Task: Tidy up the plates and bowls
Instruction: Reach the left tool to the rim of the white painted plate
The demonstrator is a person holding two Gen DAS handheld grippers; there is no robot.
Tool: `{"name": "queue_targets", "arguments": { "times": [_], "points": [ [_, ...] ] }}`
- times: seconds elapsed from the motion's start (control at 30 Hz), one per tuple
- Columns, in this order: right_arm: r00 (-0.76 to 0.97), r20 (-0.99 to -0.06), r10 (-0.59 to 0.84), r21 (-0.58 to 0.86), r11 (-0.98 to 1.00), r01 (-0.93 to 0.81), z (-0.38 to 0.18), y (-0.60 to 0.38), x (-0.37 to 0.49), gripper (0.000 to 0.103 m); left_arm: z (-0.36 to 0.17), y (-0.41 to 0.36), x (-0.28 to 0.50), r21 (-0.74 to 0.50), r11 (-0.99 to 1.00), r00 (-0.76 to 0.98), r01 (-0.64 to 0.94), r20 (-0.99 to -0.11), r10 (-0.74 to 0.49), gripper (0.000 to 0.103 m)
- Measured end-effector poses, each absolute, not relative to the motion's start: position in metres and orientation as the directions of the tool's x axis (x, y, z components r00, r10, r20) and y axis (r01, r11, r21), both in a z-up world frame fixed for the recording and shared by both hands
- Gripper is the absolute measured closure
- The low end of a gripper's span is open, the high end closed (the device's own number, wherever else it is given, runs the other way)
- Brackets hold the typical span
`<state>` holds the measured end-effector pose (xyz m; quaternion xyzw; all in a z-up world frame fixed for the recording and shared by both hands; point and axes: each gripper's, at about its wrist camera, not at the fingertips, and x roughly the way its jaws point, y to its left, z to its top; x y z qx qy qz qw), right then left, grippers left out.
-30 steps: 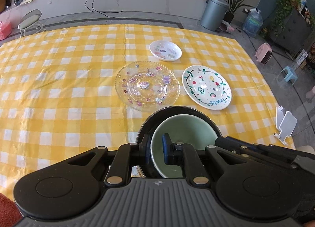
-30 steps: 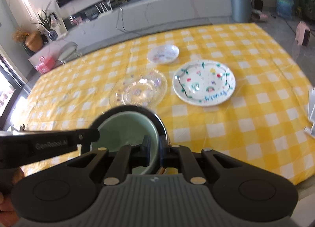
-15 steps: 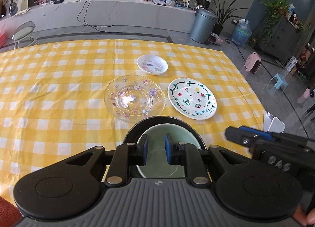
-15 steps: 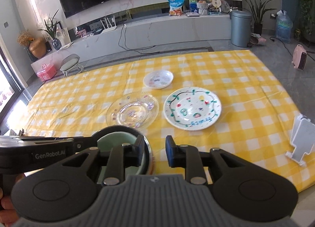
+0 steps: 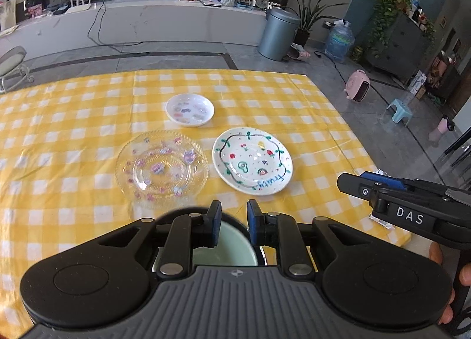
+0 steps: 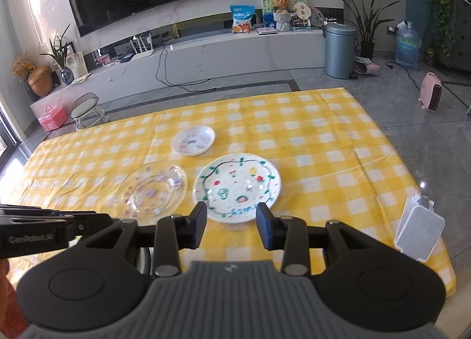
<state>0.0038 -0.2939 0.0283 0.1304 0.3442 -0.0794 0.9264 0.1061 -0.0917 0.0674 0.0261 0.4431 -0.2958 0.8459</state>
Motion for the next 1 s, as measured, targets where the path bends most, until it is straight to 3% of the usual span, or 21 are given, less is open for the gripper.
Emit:
{"name": "queue_targets", "arguments": {
  "times": [0.57, 0.67, 0.8, 1.0],
  "points": [
    [0.752, -0.659, -0.002, 0.321, 0.904, 0.284, -0.004, -0.346, 0.066, 0.058, 0.066, -0.14, 0.183, -0.252, 0.798, 0.35, 0.547, -0.797, -0.491, 0.081],
    [0.757, -0.654, -0.014, 0.321, 0.9, 0.295, -0.012, -0.351, 0.079, 0.058, 0.059, -0.147, 0.197, -0.233, 0.794, 0.34, 0.561, -0.81, -0.478, 0.081],
    [0.791, -0.61, -0.052, 0.309, 0.904, 0.297, -0.025, -0.358, 0.089, 0.048, 0.052, -0.159, 0.212, -0.209, 0.78, 0.33, 0.59, -0.819, -0.469, 0.081],
    [0.77, -0.634, -0.068, 0.357, 0.858, 0.37, -0.053, -0.385, 0.103, 0.048, 0.036, -0.176, 0.235, -0.212, 0.752, 0.303, 0.624, -0.822, -0.483, 0.078]
  ]
}}
